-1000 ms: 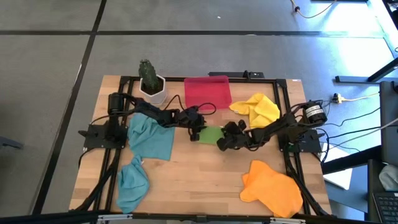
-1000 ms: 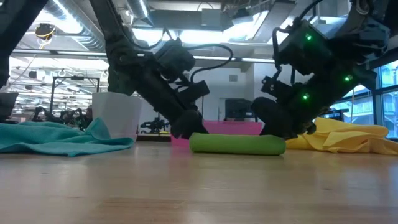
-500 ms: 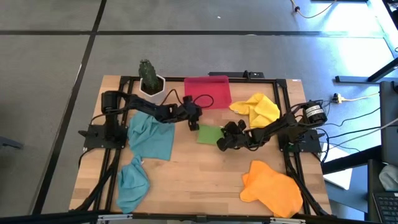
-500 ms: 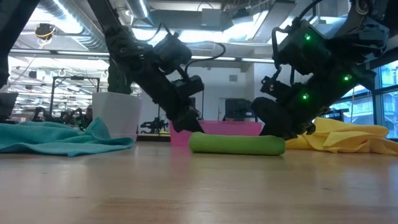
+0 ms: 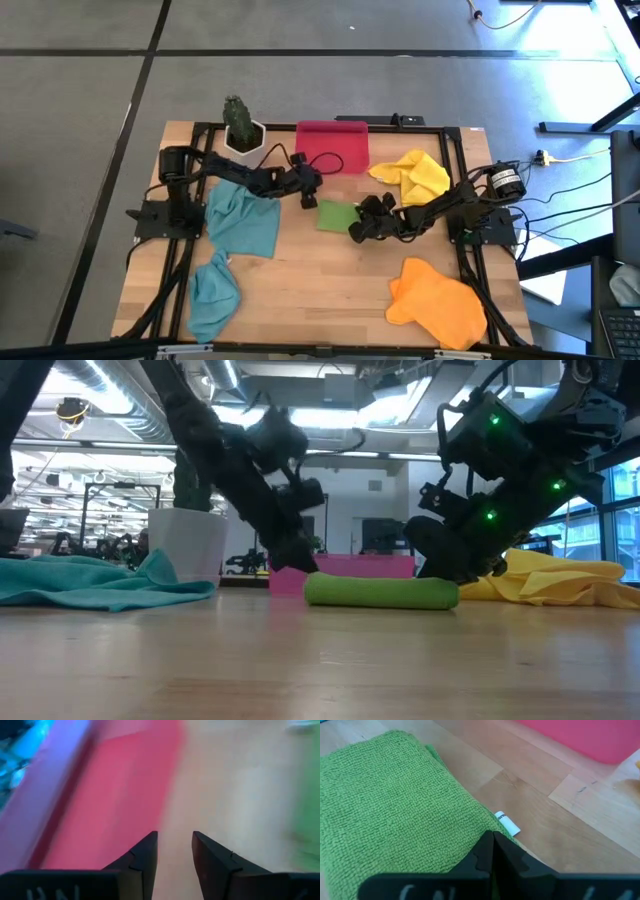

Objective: Fold microfiber towels
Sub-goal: Put the green microfiber cloth into the red bin

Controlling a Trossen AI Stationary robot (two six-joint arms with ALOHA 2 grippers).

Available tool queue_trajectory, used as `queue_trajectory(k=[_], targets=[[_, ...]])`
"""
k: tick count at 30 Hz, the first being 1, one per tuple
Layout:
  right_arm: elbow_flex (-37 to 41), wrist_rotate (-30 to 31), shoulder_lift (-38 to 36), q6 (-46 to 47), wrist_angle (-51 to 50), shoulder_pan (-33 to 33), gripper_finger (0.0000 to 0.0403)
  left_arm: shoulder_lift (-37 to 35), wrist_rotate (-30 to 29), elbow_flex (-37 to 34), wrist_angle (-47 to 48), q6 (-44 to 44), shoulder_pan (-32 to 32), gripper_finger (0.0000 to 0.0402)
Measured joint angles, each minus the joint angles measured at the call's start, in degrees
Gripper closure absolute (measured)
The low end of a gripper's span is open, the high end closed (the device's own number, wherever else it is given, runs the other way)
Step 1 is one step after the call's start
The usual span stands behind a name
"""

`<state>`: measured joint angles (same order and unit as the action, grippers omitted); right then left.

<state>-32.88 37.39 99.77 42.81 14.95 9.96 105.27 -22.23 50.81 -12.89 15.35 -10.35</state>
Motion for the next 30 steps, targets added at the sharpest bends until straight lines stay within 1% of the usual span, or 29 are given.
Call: queue_trajectory(k=[4, 6, 8, 10, 11, 14, 16, 19, 25, 28, 30], targets=[[-0.03, -0.03, 0.0, 0.06, -0.16, 0.0, 0.0391, -3.74, 0.76, -0.07, 6.44, 1.38, 5.57, 0.0288], [-0.03, -0.05, 0.0, 0.12, -0.18, 0.0, 0.0391, -5.56, 0.56, -0.07, 8.17, 2.02, 8.72, 0.0288], [-0.03, -0.07, 0.0, 0.15, -0.18, 0.0, 0.0391, -6.34, 2.56, 0.0, 9.05, 3.0, 12.23, 0.0288], [-0.03, -0.42, 0.0, 0.35, -0.18, 0.0, 0.0391, -6.46, 5.28, -0.04, 10.07, 3.64, 15.43, 0.0288], [-0.03, -0.57, 0.0, 0.4, -0.18, 0.0, 0.0391, -6.39, 5.62, -0.04, 9.95, 3.74, 16.92, 0.0288], [-0.05, -0.88, 0.0, 0.41, -0.14, 0.0, 0.0391, -4.59, 4.91, 0.0, 8.77, 1.06, 20.29, 0.0281], [-0.05, -0.96, 0.0, 0.41, -0.14, 0.0, 0.0391, -3.49, 4.48, -0.07, 9.04, -0.38, 21.89, 0.0267], [-0.05, -1.04, 0.0, 0.46, -0.14, 0.0, 0.0391, -2.47, 1.07, -0.07, 8.55, -1.64, 23.39, 0.0235], [-0.05, -1.12, 0.0, 0.45, -0.14, -0.04, 0.0391, -0.86, -5.14, -0.07, 6.93, -1.34, 23.12, 0.0172], [-0.03, -1.37, 0.0, 1.08, -0.14, -0.11, 0.0391, -0.4, -5.32, -0.09, 6.71, -0.42, 22.25, 0.0158], [-0.04, -1.8, 0.0, 2.42, -0.12, -0.29, 0.0391, -0.01, -5.56, -0.04, 5.91, 0.69, 21.77, 0.0155]])
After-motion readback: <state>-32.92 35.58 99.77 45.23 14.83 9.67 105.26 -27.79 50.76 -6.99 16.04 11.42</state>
